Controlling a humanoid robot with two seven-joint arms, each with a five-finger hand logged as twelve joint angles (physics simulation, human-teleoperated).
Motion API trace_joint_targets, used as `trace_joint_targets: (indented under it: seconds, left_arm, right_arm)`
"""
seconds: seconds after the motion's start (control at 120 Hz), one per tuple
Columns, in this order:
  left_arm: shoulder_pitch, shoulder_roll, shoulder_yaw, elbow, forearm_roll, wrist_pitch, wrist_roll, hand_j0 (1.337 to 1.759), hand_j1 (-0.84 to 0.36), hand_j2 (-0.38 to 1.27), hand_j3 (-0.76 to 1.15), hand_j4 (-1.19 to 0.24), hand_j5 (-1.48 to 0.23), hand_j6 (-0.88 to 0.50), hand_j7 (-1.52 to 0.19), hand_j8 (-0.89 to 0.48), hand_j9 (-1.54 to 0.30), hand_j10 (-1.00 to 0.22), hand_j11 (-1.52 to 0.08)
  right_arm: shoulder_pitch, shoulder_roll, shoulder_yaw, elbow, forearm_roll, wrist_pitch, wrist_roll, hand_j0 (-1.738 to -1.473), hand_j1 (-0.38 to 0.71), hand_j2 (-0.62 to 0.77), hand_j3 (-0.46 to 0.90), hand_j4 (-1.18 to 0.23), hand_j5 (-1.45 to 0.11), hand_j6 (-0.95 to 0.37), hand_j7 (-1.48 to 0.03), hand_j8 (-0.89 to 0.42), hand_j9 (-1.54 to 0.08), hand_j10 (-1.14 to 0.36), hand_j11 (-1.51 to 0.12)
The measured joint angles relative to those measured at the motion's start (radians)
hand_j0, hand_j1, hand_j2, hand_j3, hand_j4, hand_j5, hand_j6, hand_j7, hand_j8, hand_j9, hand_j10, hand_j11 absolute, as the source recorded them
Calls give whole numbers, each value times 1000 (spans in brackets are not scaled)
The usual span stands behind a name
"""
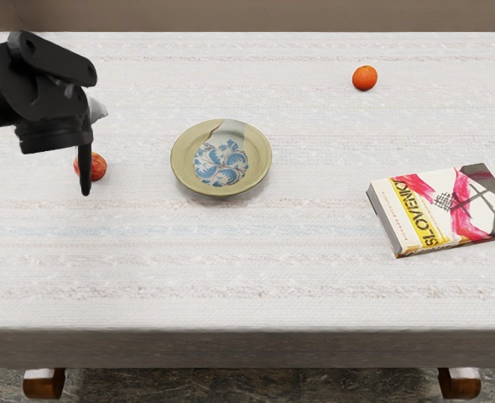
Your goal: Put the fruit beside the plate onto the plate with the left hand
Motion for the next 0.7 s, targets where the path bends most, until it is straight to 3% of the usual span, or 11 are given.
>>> trace_joint_targets:
  seconds: [0.233,0.3,0.433,0.7]
  left_arm:
    - [74,4,-8,24,-9,86,8,1658,304,8,0,-38,-49,-38,-49,-38,-49,-38,-49]
    - [152,22,6,79,-12,101,9,1658,290,10,0,-50,-64,-50,-64,-50,-64,-50,-64]
    - [201,26,12,197,-32,110,9,1658,278,12,0,-61,-78,-61,-78,-61,-78,-60,-78]
    - [306,-6,-11,306,-32,120,8,1658,233,20,0,-98,-126,-99,-126,-98,-126,-98,-126]
  right_arm:
    - [0,0,0,0,0,0,0,-1658,-322,-5,0,-22,-29,-22,-29,-22,-29,-22,-29]
    - [0,0,0,0,0,0,0,-1658,-323,-5,0,-22,-29,-22,-29,-22,-29,-22,-29]
    - [0,0,0,0,0,0,0,-1658,-322,-5,0,-22,-29,-22,-29,-22,-29,-22,-29]
    - [0,0,0,0,0,0,0,-1658,-322,-5,0,-22,-29,-22,-29,-22,-29,-22,-29]
